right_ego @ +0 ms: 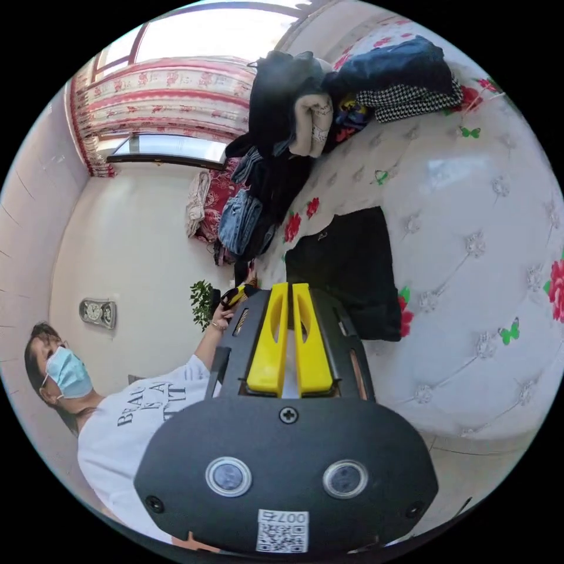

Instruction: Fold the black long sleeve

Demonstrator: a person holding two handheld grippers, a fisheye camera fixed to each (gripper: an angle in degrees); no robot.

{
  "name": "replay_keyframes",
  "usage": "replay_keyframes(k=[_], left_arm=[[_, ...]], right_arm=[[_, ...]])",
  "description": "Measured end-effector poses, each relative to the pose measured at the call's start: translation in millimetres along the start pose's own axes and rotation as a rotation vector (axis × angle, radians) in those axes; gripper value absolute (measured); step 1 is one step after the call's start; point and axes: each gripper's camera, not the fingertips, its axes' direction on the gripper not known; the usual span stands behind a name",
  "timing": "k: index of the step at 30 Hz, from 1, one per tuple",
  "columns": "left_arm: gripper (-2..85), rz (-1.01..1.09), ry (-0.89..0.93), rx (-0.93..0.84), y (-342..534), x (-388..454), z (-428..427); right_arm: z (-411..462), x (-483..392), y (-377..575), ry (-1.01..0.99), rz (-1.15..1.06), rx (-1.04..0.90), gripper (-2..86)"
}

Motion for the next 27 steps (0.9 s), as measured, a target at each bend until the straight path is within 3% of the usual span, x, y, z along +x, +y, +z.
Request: replay_keyframes(k=[3,6,11,16,24,27], left_arm=[[4.5,-0.059,0.006,0.152,-49,-7,11],[7.6,-0.116,-0.103,0.221,-60,-20,25],[8.5,-0.062,-0.226,0.102,-21,-60,51],[9.3,-0.118,-0.227,0.128,45,-96,32],[10.9,-0.130,-0.184,0.079,49,-129,53],[10.2,-0.147,-0.156,0.081,41,-142,57]], right_arm=[[17,10,-56,0.099,0.022,0.125,1.5],[37,37,-75,0.207,0.089,0.177,3.5],[46,86,-17,0.188,0.159,0.255,6.4],[51,137,78,0.151,0.378,0.326,8.7],[111,143,35,0.204,0.404,0.269,6.1],[121,102,-3,0.232,0.266,0.244,4.3]])
